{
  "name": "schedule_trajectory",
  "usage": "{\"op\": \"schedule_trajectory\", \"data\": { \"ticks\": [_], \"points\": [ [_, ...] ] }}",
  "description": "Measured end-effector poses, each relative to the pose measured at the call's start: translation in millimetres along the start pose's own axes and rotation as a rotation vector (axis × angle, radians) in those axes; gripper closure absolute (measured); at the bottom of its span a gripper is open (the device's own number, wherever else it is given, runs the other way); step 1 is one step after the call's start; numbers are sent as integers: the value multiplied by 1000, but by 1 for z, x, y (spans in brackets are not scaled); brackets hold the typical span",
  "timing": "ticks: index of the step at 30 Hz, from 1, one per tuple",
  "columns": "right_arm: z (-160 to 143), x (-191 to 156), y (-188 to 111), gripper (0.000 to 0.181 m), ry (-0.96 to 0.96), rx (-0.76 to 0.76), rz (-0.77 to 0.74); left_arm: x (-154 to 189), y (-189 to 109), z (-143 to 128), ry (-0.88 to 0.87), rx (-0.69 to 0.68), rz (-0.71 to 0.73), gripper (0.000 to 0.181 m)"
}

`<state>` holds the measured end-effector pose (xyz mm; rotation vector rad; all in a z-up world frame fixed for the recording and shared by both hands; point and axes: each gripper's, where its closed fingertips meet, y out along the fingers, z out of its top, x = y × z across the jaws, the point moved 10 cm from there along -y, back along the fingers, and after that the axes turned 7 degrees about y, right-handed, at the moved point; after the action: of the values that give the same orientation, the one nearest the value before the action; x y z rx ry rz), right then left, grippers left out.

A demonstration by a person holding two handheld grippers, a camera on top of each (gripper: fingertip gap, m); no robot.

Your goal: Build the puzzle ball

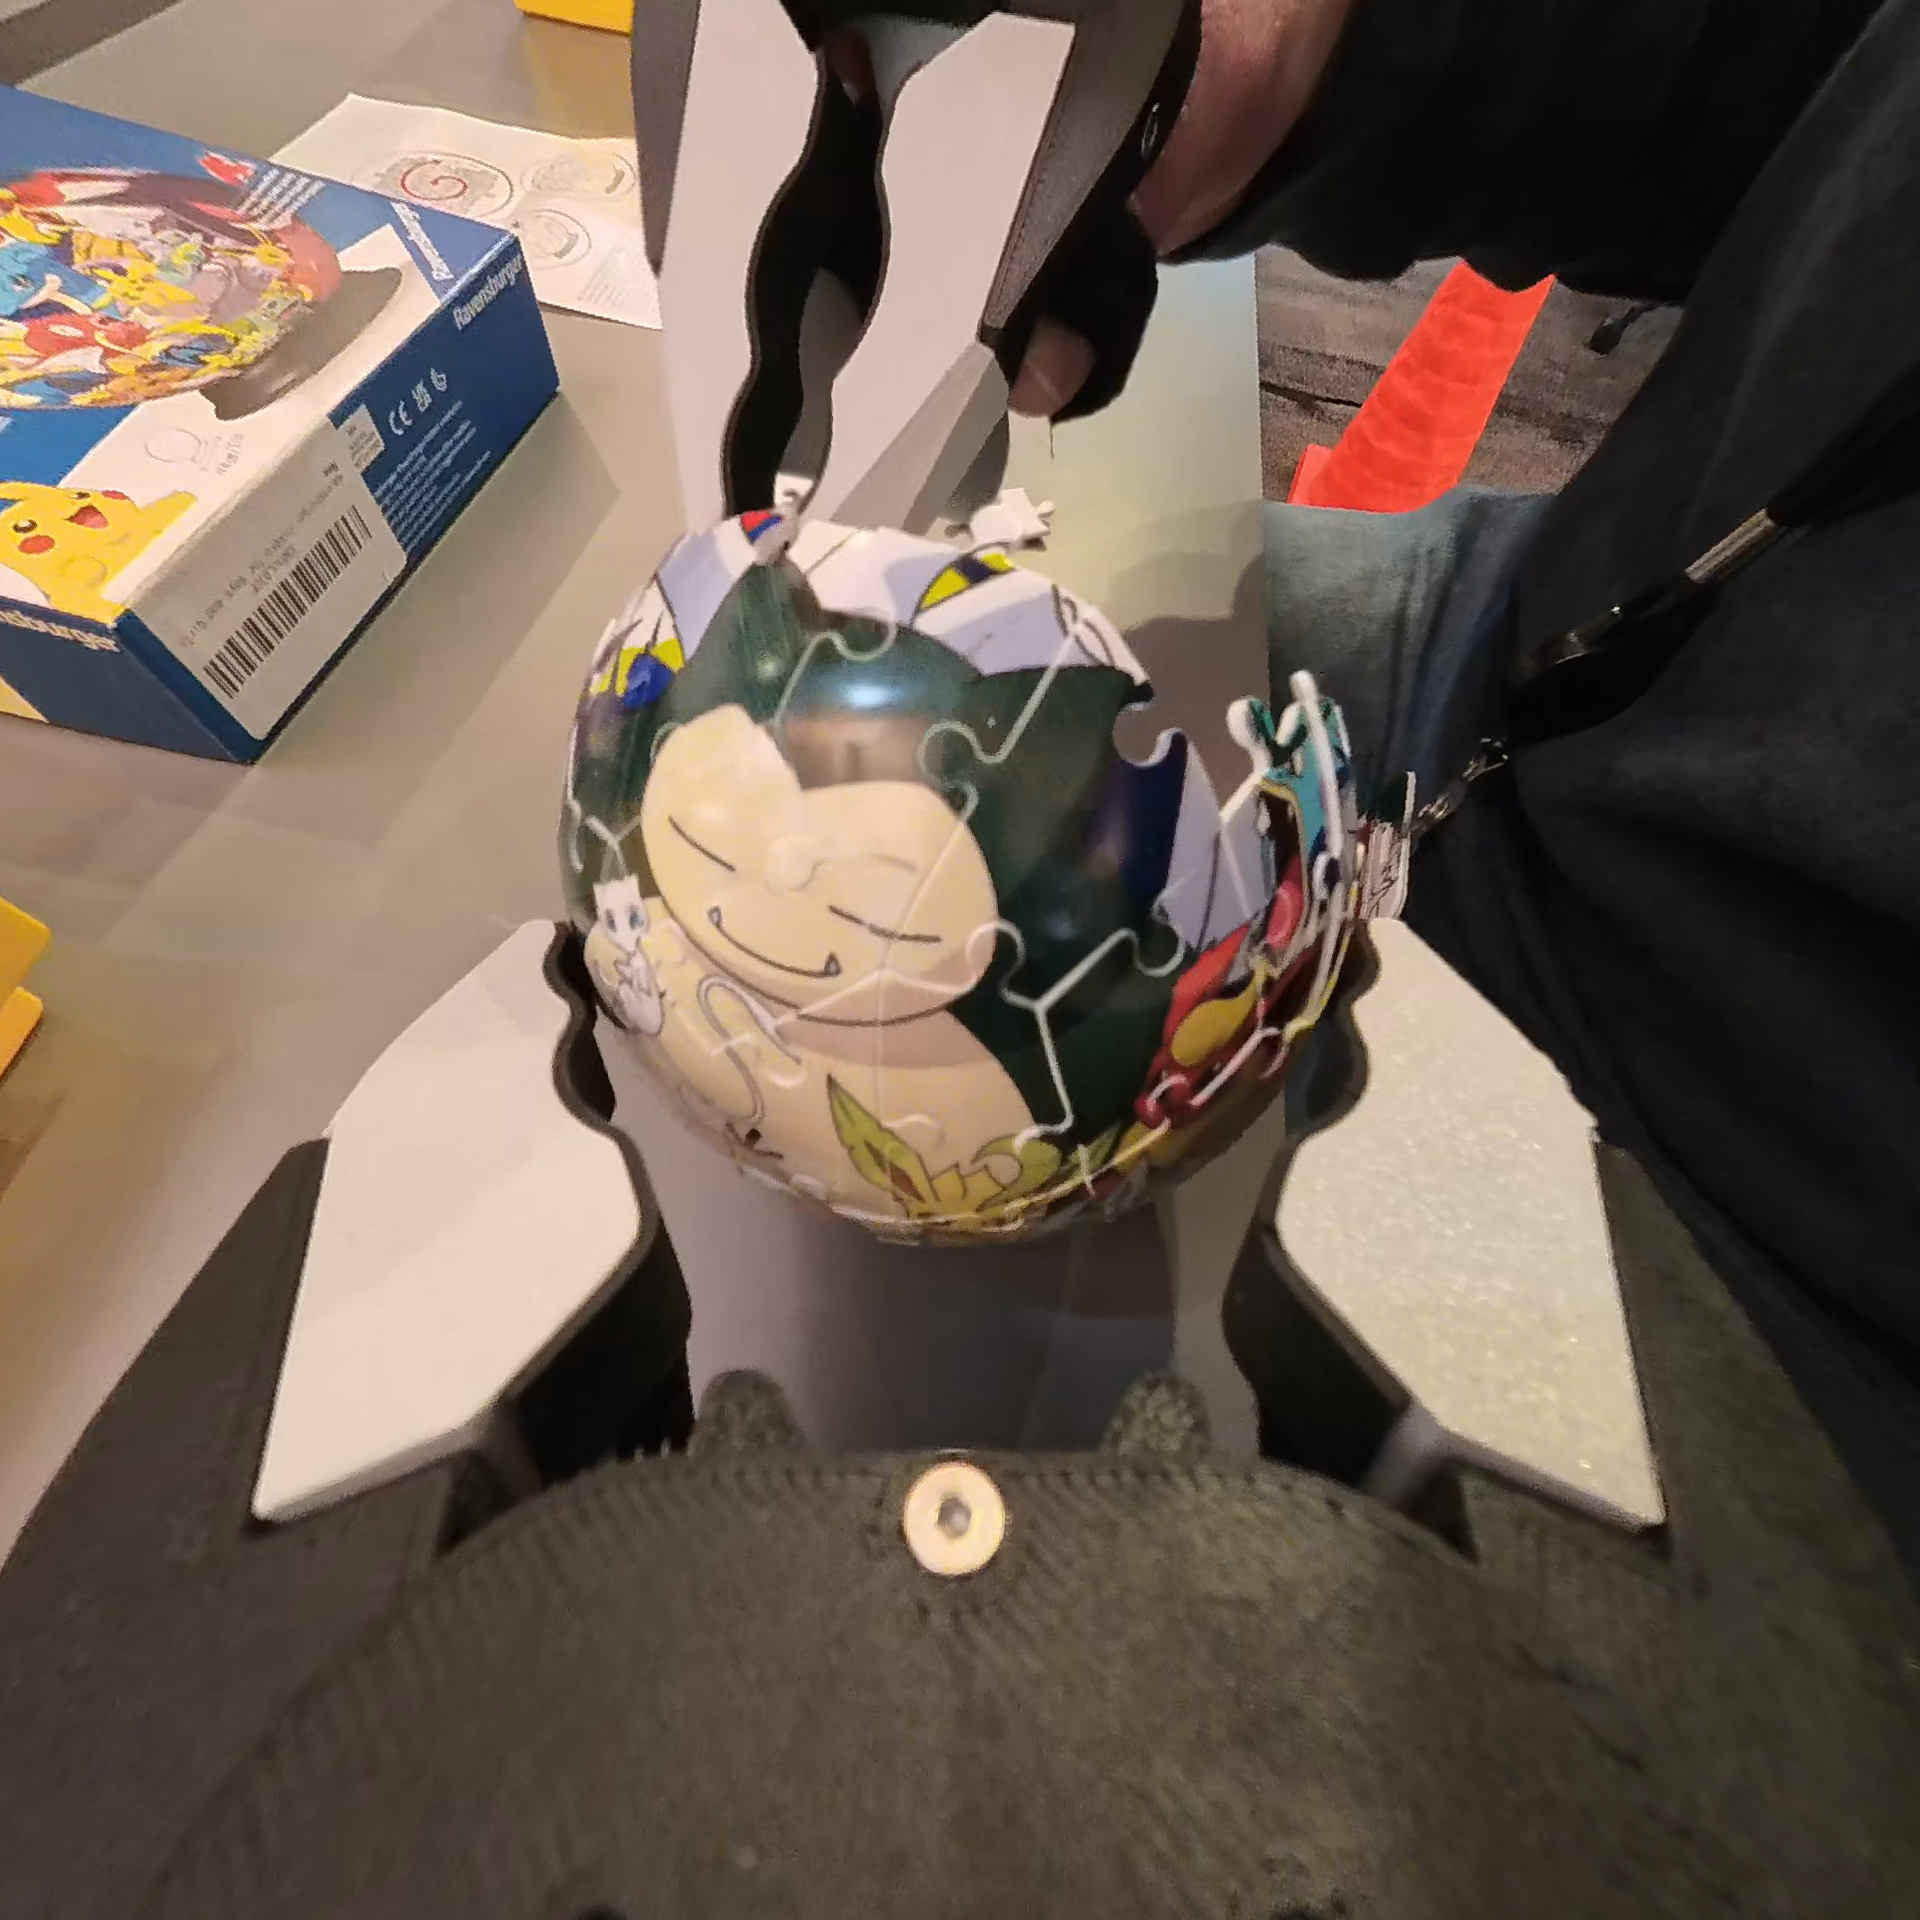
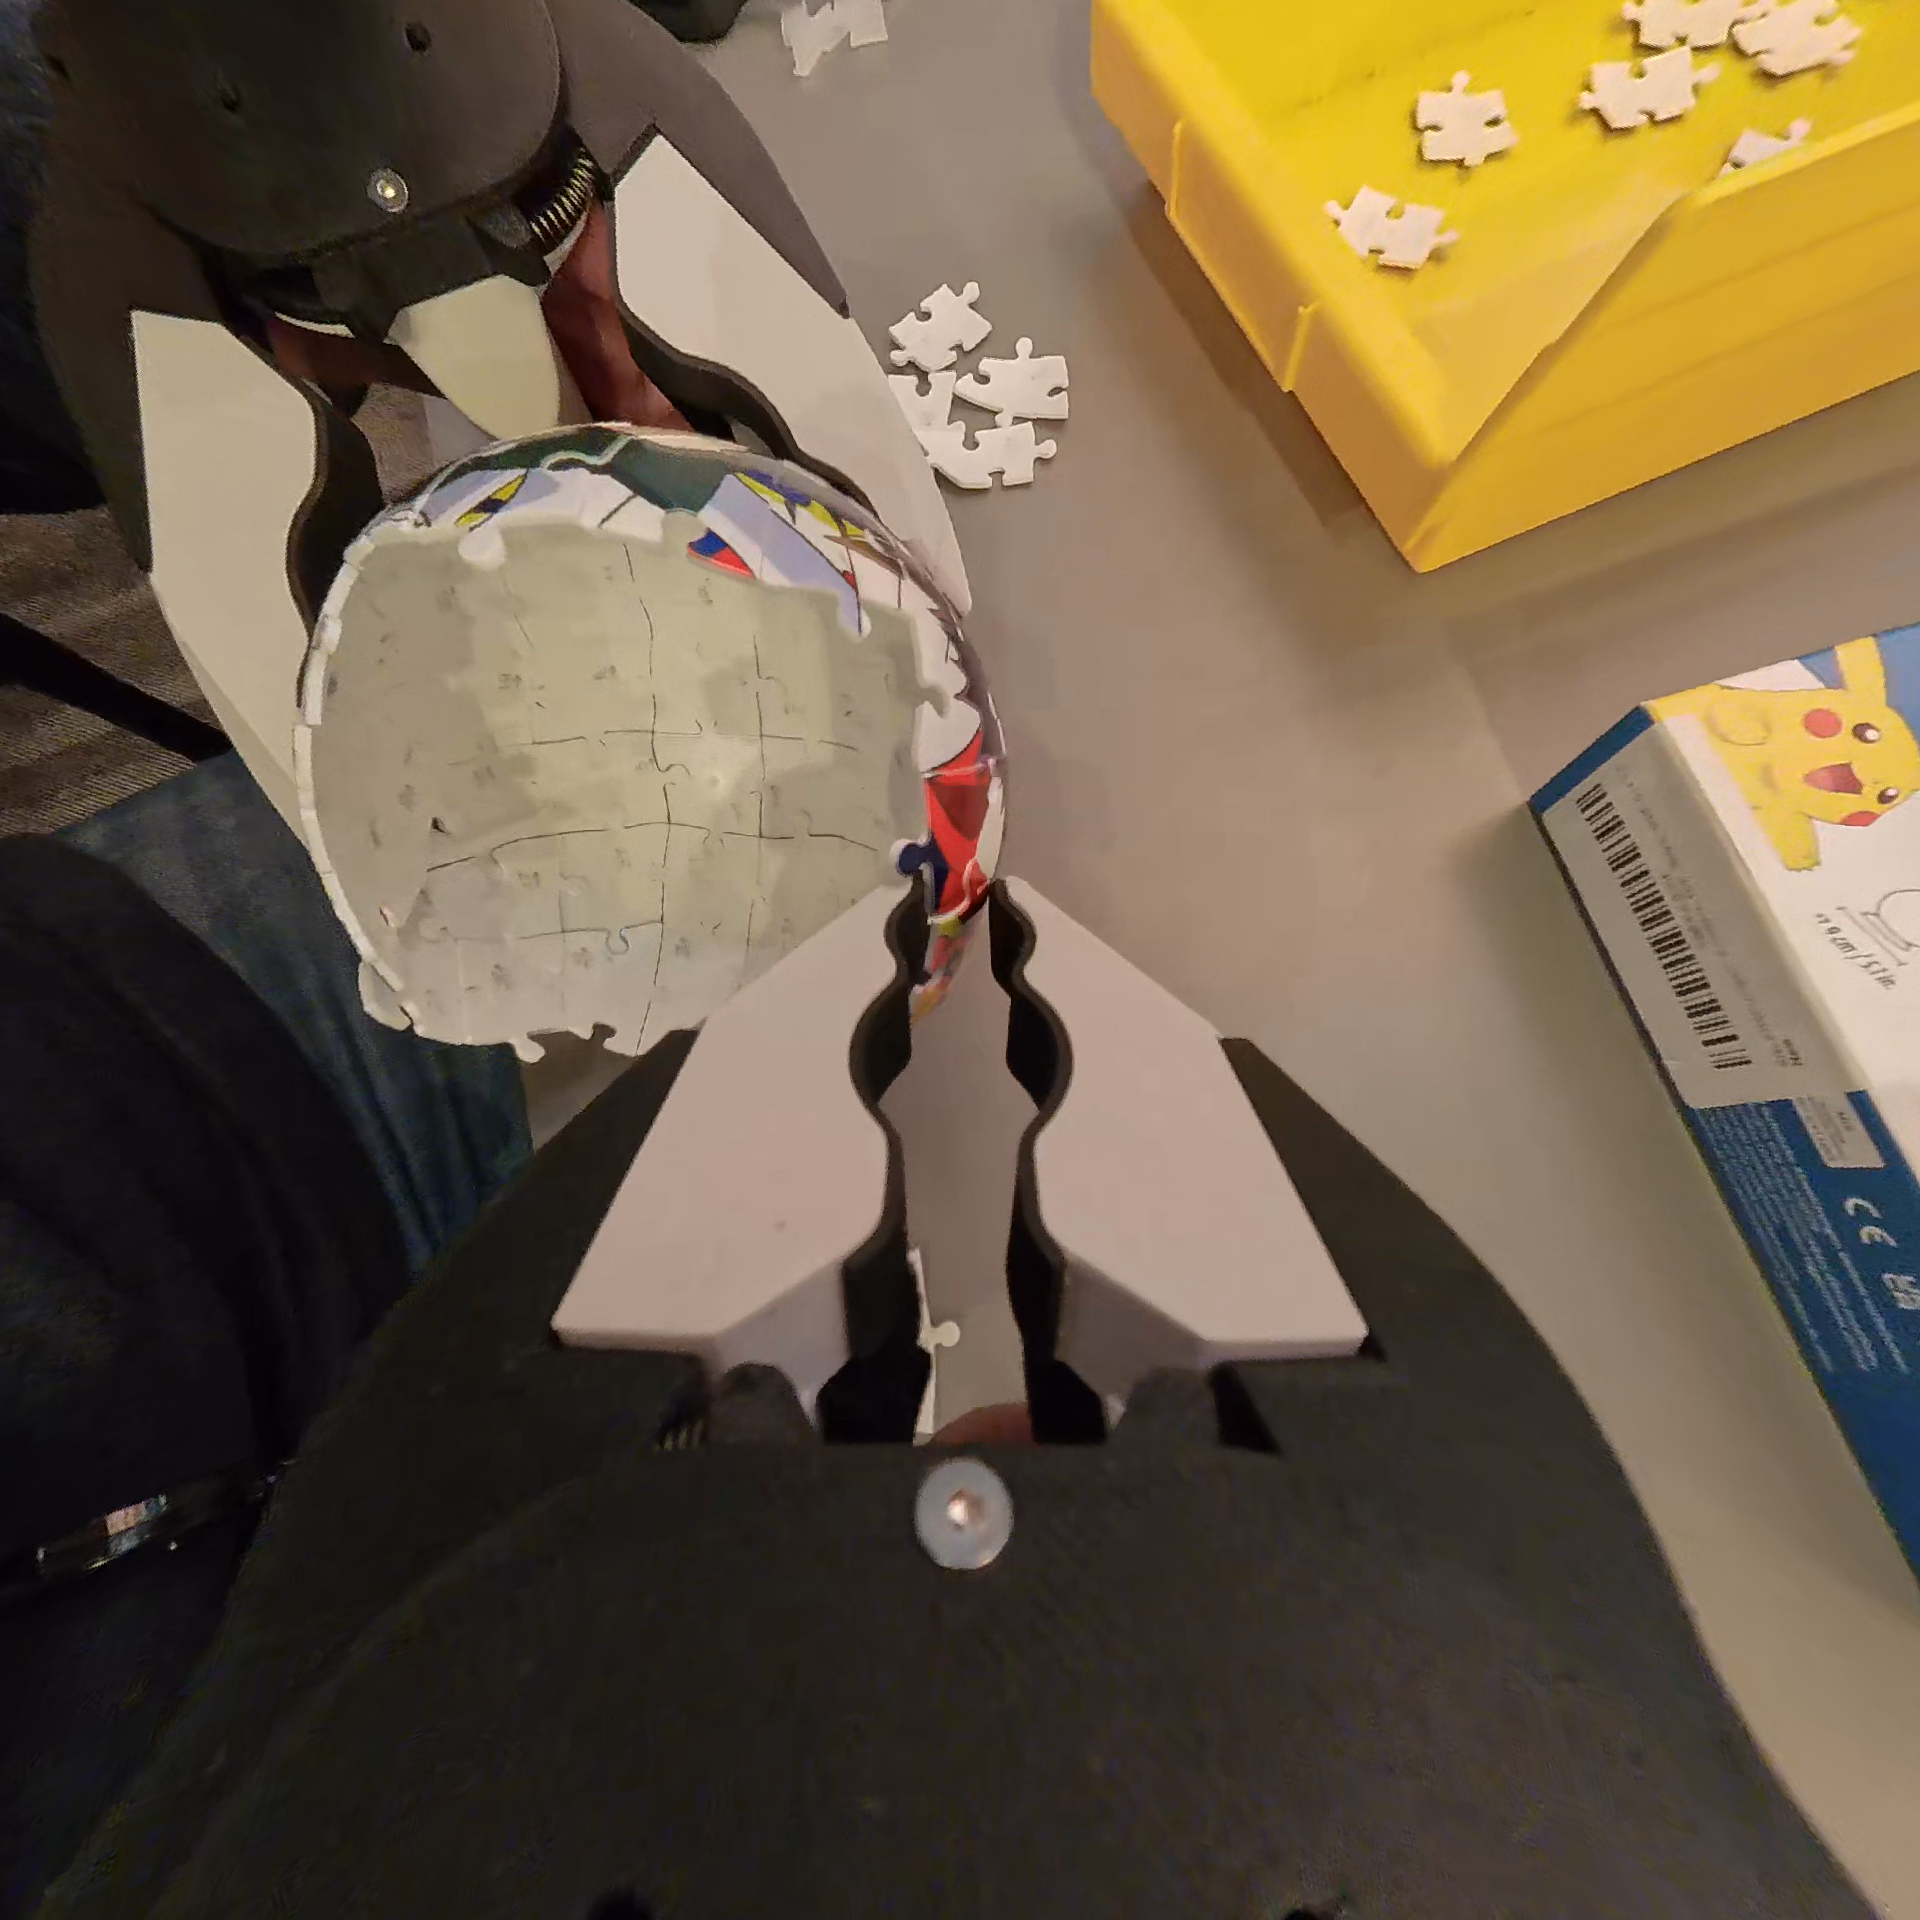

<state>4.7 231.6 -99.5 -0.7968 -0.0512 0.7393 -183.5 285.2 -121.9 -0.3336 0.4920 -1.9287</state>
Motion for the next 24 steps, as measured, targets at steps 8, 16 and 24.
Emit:
{"op": "schedule_trajectory", "data": {
  "ticks": [8, 16, 24],
  "points": [
    [-4, -1, 5, 171, 80, 11, 92, 2, -8, 5, -60, -9, -28, 52],
    [-12, 0, 14, 171, 175, 7, 180, 4, -11, 7, -170, -29, -74, 51],
    [-21, 5, 25, 172, 231, -16, 215, 0, -9, 3, -237, 9, -97, 51]
  ]
}}
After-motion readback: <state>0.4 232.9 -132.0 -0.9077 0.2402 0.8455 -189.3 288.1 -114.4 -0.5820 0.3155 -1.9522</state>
